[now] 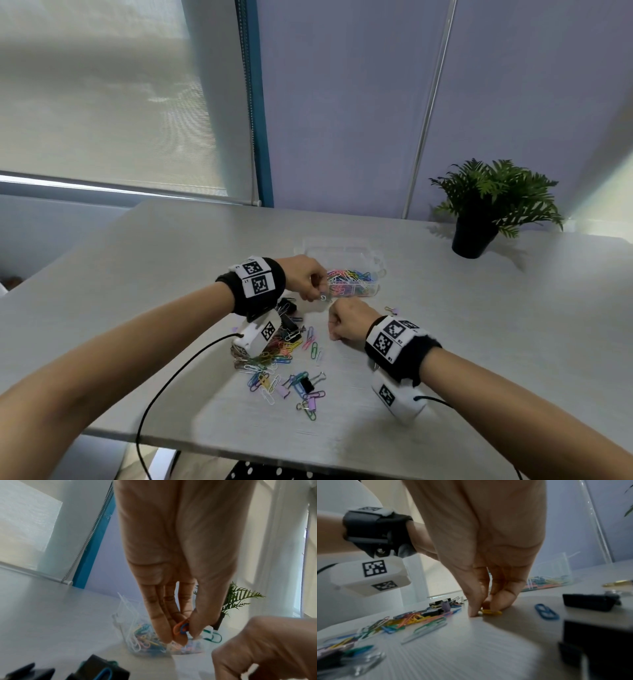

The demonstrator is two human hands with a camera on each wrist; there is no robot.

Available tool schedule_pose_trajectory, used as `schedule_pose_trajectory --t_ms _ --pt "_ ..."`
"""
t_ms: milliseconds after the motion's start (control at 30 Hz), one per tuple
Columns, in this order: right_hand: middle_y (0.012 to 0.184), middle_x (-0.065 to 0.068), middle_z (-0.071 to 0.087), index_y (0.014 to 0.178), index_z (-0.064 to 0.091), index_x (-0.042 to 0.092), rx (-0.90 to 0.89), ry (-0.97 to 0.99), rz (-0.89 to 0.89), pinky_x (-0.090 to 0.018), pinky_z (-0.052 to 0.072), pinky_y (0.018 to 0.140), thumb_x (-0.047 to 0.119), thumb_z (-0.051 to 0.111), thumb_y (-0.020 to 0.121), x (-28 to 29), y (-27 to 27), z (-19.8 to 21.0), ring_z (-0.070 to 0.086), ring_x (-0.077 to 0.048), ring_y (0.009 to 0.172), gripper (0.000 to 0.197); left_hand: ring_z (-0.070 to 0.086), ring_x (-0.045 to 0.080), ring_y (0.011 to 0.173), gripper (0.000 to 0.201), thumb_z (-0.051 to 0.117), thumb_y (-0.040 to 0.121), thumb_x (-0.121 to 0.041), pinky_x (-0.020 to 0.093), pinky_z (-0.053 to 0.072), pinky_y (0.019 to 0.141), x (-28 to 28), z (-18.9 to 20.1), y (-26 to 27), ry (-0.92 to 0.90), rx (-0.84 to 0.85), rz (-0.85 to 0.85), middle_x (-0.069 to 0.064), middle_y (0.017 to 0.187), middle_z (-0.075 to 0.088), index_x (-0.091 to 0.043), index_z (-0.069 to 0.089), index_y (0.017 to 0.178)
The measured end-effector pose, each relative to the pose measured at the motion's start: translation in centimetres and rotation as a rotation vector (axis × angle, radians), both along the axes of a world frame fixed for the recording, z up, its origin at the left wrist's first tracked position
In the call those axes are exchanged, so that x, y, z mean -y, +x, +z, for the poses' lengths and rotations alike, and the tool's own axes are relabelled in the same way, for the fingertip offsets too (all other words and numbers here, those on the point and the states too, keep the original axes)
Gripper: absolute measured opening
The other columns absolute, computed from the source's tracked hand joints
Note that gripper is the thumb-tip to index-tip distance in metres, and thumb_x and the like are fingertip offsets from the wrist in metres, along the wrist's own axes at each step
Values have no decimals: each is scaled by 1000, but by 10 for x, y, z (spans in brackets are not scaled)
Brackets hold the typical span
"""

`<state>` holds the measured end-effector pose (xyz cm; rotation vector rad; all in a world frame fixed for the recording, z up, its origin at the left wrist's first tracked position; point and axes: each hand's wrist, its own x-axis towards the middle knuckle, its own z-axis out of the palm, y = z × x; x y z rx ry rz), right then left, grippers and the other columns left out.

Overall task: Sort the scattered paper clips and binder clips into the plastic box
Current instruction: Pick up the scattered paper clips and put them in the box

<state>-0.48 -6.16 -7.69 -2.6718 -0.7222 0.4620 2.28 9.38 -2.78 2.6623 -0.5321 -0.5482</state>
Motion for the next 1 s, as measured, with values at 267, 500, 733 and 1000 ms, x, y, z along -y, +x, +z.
schedule_pose_trajectory --t_ms 267,500,733,1000 --pt "79 -5 54 83 46 16 38 34 98 -36 50 69 -13 45 74 13 0 8 60 -28 77 31 54 3 57 14 62 81 -5 16 47 62 -4 15 23 32 153 138 1 80 62 -5 65 95" --pt "60 -9 60 69 53 9 -78 218 -233 -15 47 42 -14 49 81 45 16 26 56 -5 38 25 64 29 93 19 61 82 -2 30 48 80 8 6 35 121 241 161 16 106 69 0 66 100" --pt "97 -25 68 56 47 13 -1 32 -216 -34 53 70 -8 71 69 40 8 11 66 -32 77 34 65 30 101 29 55 79 11 26 46 84 12 -7 37 57 203 159 20 105 70 1 69 102" --pt "107 -21 54 85 38 15 109 -56 -37 -38 41 75 -10 44 77 32 2 2 52 -29 88 27 63 27 99 19 63 83 -8 27 43 80 30 -7 -29 195 207 -37 15 103 69 -1 67 99"
